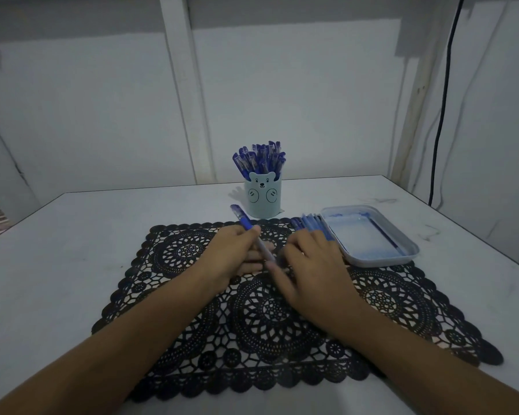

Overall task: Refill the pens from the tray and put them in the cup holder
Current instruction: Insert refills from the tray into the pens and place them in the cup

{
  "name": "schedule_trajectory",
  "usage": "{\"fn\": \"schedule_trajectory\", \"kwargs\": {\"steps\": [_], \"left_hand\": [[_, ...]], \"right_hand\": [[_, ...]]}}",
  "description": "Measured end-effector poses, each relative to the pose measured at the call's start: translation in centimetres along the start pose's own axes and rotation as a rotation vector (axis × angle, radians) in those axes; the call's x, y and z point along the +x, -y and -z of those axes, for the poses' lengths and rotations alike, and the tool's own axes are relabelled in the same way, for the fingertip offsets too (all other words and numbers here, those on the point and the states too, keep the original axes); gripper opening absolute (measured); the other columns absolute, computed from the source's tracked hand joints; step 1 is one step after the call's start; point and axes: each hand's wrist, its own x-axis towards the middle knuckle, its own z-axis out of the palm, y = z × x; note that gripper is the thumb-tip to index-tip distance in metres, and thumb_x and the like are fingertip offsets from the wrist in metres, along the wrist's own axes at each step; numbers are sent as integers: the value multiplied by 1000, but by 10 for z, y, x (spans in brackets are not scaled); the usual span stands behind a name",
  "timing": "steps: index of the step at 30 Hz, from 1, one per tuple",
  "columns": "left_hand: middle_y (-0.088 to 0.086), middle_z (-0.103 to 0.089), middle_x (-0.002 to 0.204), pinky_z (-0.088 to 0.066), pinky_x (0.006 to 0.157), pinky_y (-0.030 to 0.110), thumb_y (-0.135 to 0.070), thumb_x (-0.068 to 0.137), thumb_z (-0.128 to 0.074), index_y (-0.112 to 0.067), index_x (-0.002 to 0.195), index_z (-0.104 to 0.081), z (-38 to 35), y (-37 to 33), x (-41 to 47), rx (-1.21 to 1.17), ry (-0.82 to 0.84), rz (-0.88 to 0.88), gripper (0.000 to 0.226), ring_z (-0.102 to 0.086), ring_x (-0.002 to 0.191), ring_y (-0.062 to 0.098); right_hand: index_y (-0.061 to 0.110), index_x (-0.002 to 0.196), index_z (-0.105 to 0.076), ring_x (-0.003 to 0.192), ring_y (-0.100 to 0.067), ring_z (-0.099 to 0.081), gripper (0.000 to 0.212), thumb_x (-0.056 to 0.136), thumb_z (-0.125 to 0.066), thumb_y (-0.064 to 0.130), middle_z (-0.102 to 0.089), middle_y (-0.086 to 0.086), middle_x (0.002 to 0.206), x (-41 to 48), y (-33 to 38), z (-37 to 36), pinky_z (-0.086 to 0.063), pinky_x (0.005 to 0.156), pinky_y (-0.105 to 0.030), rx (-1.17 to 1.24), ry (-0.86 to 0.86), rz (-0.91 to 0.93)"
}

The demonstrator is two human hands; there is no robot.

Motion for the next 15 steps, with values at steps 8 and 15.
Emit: {"fn": "schedule_trajectory", "kwargs": {"steps": [8,15], "left_hand": [[-9,-52,70,-35,52,13,-30,97,-40,-29,115,-51,12,6,-8,868,-10,-555,22,-47,57,3],[-2,-56,76,-41,49,22,-32,89,-36,-13,95,-64,19,30,-5,1373,-32,-1037,35,-55,60,13]], "right_hand": [[8,120,-55,109,-27,-51,41,87,-42,29,-56,-11,118,5,-15,4,-45,84,-39,-90,-70,32],[12,87,-59,57,-17,-55,15,82,-47,19,-58,-1,73,3,-33,-9,-43,46,-27,-100,219,201]]}}
